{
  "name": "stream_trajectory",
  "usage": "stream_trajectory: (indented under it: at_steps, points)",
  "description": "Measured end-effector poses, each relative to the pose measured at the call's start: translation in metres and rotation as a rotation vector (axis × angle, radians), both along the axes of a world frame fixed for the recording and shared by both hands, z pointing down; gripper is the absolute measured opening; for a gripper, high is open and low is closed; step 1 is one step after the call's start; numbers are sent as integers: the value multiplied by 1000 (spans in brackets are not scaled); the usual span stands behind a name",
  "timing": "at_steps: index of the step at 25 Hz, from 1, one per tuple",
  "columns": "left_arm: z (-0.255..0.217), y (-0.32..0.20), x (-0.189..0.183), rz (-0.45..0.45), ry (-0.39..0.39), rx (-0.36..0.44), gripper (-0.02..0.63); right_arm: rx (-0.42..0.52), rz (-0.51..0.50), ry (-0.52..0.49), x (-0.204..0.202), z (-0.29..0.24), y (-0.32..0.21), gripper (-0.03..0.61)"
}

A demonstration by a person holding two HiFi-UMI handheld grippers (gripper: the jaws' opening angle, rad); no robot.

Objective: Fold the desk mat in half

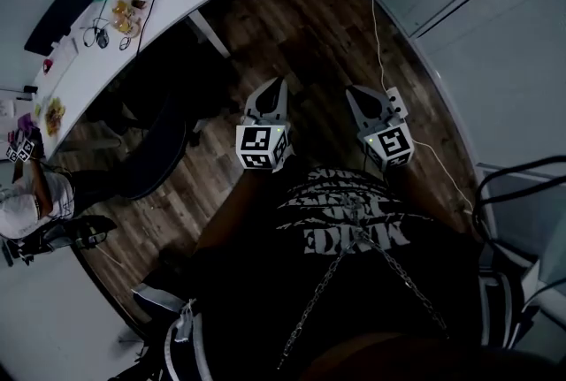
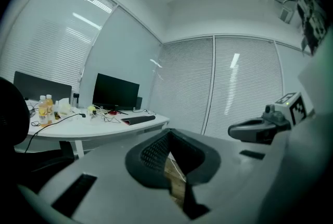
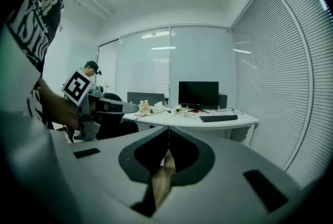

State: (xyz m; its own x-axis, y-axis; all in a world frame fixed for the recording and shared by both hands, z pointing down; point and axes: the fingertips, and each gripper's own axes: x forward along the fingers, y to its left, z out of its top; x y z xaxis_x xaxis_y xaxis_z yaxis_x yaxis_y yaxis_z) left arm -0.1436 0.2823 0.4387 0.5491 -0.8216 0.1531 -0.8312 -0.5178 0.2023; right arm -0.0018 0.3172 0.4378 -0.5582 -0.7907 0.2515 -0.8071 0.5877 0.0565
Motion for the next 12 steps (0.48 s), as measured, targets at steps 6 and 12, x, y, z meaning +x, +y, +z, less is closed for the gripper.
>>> stream_trajectory:
  at_steps: [6, 12]
  points:
    - [4, -16, 8, 52, 10, -18, 5, -39, 15, -20, -7, 2, -19, 0]
    - [-8, -23, 11, 87, -11, -14, 5, -13, 22, -40, -11, -13, -28, 0]
